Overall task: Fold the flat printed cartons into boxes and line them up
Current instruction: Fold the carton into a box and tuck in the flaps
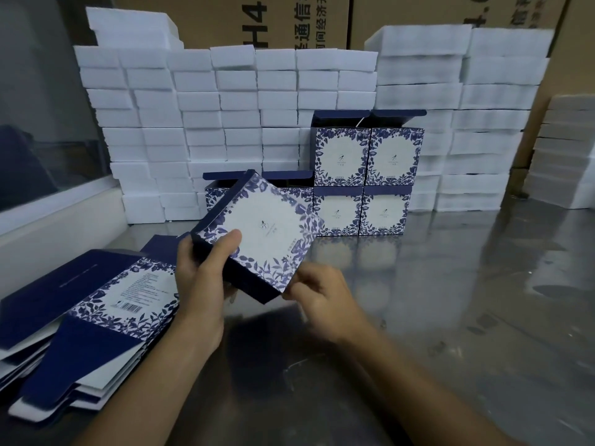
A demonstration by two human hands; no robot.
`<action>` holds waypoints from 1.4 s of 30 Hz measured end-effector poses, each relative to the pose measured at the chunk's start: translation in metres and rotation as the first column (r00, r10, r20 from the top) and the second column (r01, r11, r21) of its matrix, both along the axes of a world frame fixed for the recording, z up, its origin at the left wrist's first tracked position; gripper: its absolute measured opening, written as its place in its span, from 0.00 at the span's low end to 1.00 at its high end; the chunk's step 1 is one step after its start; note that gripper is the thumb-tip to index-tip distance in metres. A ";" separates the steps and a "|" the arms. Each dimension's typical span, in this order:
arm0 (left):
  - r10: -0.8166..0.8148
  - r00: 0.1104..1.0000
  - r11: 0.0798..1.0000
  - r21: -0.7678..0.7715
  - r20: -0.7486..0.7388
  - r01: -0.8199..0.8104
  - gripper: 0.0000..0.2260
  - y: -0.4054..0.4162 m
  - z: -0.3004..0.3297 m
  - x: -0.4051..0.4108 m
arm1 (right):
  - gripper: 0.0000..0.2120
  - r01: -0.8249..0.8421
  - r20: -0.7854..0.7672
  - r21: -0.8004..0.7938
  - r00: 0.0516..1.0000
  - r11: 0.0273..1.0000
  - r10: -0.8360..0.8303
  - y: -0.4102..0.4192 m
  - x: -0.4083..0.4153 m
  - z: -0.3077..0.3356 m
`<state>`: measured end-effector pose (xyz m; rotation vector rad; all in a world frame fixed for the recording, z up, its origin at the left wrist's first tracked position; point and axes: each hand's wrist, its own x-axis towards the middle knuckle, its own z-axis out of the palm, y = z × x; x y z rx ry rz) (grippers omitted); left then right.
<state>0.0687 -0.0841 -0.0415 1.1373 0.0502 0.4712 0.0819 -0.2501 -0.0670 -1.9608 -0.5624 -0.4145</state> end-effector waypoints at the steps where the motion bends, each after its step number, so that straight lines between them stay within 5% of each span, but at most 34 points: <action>1: 0.006 1.000 1.000 0.023 0.031 -0.007 0.17 0.001 0.000 0.000 | 0.11 0.041 -0.015 0.028 0.999 0.999 -0.040 -0.002 0.001 0.001; 7: -0.061 0.995 0.992 0.112 0.076 0.053 0.22 0.004 -0.005 0.001 | 0.11 0.367 0.011 0.362 0.917 0.857 -0.398 -0.013 0.005 0.008; 11: -0.111 0.985 0.939 0.337 0.135 0.059 0.25 0.005 -0.005 0.000 | 0.09 0.316 -0.018 0.511 0.934 0.799 -0.358 -0.016 0.004 0.017; 15: -0.137 0.971 0.715 0.698 0.197 -0.040 0.28 -0.008 -0.009 -0.001 | 0.17 0.217 0.024 0.532 0.962 0.819 -0.271 -0.014 0.003 0.020; 19: -0.111 0.962 0.638 0.761 0.249 -0.123 0.25 -0.013 -0.016 -0.002 | 0.08 0.183 -0.102 0.610 0.983 0.771 -0.153 -0.019 0.007 0.021; 22: -0.168 0.952 0.631 0.770 0.256 -0.096 0.23 -0.016 -0.015 -0.005 | 0.10 0.226 -0.066 0.530 0.972 0.818 -0.225 -0.022 0.007 0.017; 26: -0.071 0.957 0.676 0.719 0.281 -0.162 0.16 -0.021 -0.012 -0.005 | 0.05 0.319 0.281 0.274 0.875 0.907 -0.393 -0.017 0.003 0.016; 31: 0.018 0.920 0.563 0.756 0.391 -0.332 0.14 -0.023 -0.013 -0.008 | 0.09 0.421 0.537 -0.024 0.770 0.907 -0.344 0.002 -0.009 0.017; 42: 0.075 0.870 0.500 0.737 0.487 -0.455 0.11 -0.029 -0.009 -0.012 | 0.04 0.405 0.535 0.030 0.765 0.914 -0.357 0.007 -0.006 0.015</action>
